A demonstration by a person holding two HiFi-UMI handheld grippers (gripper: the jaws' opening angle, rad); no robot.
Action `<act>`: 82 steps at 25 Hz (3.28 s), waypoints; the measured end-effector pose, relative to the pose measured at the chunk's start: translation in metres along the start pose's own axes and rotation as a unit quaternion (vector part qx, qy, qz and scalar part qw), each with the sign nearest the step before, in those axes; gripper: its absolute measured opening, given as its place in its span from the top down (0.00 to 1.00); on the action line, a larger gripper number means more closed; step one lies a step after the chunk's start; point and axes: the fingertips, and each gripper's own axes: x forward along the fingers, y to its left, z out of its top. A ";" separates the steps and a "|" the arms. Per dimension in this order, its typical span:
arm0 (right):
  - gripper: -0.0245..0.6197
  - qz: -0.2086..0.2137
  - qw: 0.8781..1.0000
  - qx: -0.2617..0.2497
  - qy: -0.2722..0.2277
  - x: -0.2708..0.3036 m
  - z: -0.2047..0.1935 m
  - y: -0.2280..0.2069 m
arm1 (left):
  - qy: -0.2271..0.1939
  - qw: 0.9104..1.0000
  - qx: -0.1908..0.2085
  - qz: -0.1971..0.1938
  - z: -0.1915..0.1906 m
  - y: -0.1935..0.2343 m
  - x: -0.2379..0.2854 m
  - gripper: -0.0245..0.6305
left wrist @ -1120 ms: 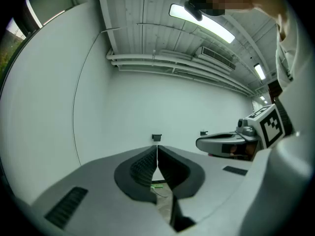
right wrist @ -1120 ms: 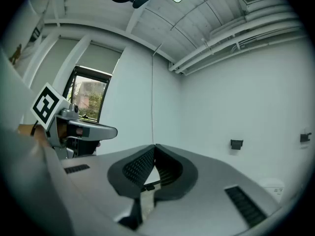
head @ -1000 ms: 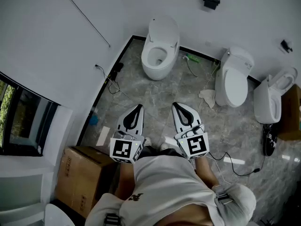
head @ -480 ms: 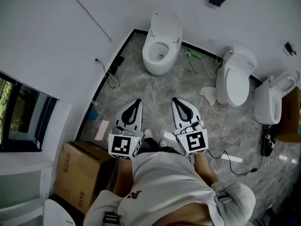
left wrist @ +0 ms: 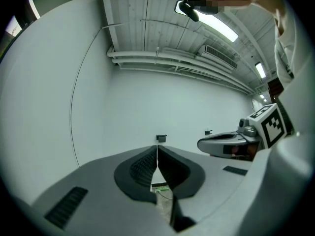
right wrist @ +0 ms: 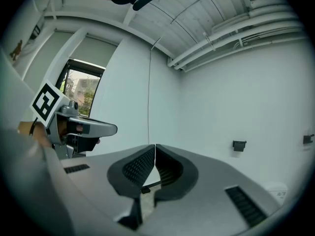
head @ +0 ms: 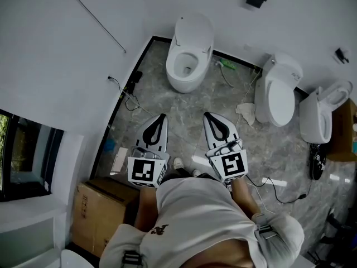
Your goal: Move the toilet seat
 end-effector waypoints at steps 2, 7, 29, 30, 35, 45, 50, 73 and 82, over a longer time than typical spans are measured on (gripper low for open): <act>0.93 -0.007 1.000 0.001 -0.003 0.016 0.002 0.001 | 0.000 1.000 0.003 -0.006 -0.001 0.015 0.008 0.93; 0.93 -0.018 1.000 -0.003 0.002 0.053 0.005 0.005 | 0.004 1.000 0.007 -0.016 -0.006 0.049 0.027 0.93; 0.93 -0.018 1.000 0.002 0.018 0.184 -0.017 -0.055 | 0.019 1.000 -0.004 -0.012 -0.024 0.136 0.141 0.93; 0.93 -0.015 1.000 0.003 0.013 0.192 -0.016 -0.060 | 0.020 1.000 -0.004 -0.011 -0.024 0.139 0.149 0.93; 0.93 -0.008 1.000 -0.003 0.015 0.222 -0.018 -0.089 | 0.020 1.000 -0.005 -0.005 -0.022 0.151 0.189 0.93; 0.93 -0.001 1.000 0.010 0.012 0.262 -0.026 -0.144 | 0.022 1.000 -0.001 0.002 -0.020 0.160 0.257 0.93; 0.93 -0.005 1.000 0.016 0.012 0.277 -0.027 -0.165 | 0.024 1.000 0.002 0.000 -0.017 0.161 0.282 0.93; 0.93 -0.100 0.994 0.016 0.033 0.415 -0.039 -0.206 | 0.016 0.996 0.011 -0.083 -0.021 0.275 0.397 0.93; 0.93 -0.160 0.985 0.012 0.058 0.458 -0.047 -0.206 | 0.011 0.989 0.011 -0.145 -0.026 0.314 0.432 0.93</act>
